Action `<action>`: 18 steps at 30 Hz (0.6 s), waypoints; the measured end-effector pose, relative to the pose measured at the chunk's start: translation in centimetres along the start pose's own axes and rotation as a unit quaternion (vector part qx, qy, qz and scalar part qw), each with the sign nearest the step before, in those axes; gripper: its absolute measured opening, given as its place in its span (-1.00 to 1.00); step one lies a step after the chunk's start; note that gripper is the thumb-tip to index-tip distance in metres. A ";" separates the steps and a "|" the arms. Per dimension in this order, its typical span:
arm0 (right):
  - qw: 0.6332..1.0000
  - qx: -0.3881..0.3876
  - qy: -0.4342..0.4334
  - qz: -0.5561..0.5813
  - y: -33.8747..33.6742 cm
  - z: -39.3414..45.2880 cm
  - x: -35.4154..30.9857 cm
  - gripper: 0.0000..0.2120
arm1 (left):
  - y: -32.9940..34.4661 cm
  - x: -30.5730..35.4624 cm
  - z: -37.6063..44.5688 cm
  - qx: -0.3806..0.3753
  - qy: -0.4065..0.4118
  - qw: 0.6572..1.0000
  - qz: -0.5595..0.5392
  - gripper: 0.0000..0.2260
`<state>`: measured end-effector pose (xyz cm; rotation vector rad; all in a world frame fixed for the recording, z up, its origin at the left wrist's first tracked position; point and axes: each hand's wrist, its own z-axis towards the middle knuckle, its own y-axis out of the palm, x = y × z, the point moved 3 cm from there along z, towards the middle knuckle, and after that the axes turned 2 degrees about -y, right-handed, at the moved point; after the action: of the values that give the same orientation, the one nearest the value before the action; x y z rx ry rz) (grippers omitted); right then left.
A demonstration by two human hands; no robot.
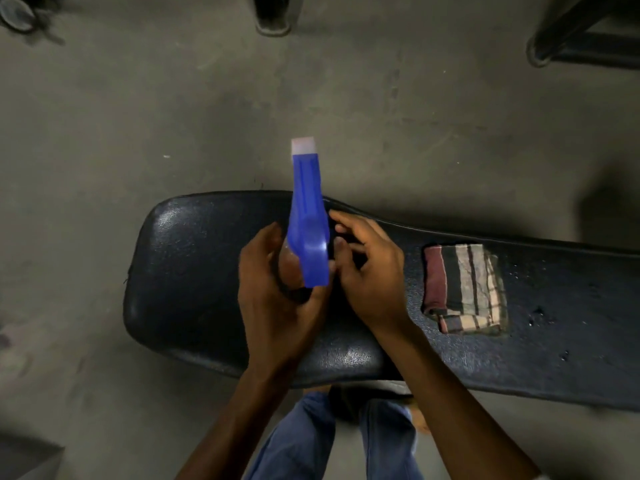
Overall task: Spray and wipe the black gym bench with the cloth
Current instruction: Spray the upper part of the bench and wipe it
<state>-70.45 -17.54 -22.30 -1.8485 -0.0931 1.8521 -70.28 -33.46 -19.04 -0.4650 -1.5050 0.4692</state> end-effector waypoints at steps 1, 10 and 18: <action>1.000 0.019 0.000 -0.015 -0.7 -0.2 0.1 -0.65 | -0.1 -0.2 -1.1 0.035 -0.026 0.999 0.010 -0.47; 0.970 0.139 0.012 -0.200 -9.6 -3.5 4.6 -0.70 | 6.6 2.8 -7.0 -0.012 -0.024 0.996 -0.081 -0.80; 0.920 0.016 0.021 -0.391 -11.5 -4.9 8.8 -0.51 | 16.4 4.5 -2.9 -0.173 0.186 0.966 0.049 -0.62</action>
<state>-61.73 -5.61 -26.06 -1.4985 -0.6769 1.2325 -67.43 -17.40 -24.59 -0.8561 -1.2016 0.1778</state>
